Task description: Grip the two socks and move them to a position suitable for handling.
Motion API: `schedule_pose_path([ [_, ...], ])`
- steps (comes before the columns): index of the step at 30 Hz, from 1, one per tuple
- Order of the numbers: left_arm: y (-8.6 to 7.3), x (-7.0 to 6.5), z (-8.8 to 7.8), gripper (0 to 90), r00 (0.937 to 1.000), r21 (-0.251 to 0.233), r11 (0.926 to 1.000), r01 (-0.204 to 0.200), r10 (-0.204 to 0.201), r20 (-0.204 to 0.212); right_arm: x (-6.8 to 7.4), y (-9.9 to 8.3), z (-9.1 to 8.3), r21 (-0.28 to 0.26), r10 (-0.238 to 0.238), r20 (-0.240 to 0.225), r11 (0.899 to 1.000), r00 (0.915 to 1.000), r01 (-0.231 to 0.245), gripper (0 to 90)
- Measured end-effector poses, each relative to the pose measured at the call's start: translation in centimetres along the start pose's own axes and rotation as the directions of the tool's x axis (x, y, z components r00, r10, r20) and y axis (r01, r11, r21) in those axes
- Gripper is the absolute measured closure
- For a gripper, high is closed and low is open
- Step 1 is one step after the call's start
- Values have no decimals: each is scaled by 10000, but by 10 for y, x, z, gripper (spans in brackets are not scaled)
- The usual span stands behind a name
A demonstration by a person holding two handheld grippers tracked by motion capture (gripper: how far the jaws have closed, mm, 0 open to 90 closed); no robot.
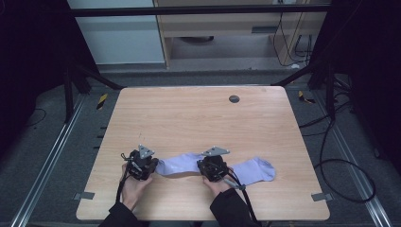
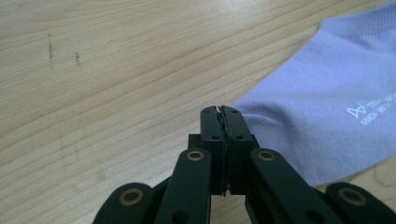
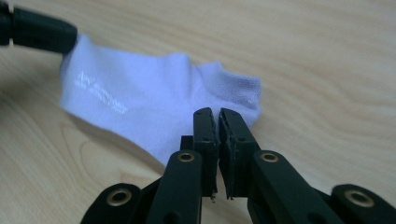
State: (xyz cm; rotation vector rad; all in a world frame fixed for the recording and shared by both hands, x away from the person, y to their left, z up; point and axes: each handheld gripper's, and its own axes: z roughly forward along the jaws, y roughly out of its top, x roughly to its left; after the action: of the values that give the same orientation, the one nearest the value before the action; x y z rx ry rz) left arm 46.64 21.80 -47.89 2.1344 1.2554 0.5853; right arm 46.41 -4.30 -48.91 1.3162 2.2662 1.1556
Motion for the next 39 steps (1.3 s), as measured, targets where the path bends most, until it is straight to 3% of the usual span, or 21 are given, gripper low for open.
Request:
schedule_pose_path([
  [5, -3, 5, 0, 817, 9997, -13, 9999, 135, -135, -210, 2, -6, 3, 106, 64, -38, 9999, 10000, -63, 793],
  [12, -1, 12, -16, 694, 9964, -890, 9925, 833, -845, -91, -11, 9, -22, -737, -42, -111, 9973, 9999, 34, 742],
  [17, 6, 11, -30, 645, 9950, -1506, 9835, 1000, -993, 121, -30, 18, -41, -1206, -39, 76, 9927, 10000, 48, 689],
  [22, 14, -1, -38, 620, 9954, -1766, 9801, 908, -839, 463, -53, 16, -61, -1383, -147, 305, 9902, 9994, 187, 633],
  [26, 19, -14, -39, 601, 9959, -1774, 9819, 667, -546, 719, -73, 10, -78, -1460, -99, 632, 9891, 9980, 190, 595],
  [31, 26, -30, -34, 584, 9948, -1699, 9846, 415, -250, 984, -103, -6, -105, -1483, -56, 1123, 9887, 9937, 223, 575],
  [39, 41, -61, -21, 580, 9895, -1627, 9867, 52, 185, 1436, -135, -32, -130, -1216, 86, 1659, 9925, 9861, 118, 560],
])
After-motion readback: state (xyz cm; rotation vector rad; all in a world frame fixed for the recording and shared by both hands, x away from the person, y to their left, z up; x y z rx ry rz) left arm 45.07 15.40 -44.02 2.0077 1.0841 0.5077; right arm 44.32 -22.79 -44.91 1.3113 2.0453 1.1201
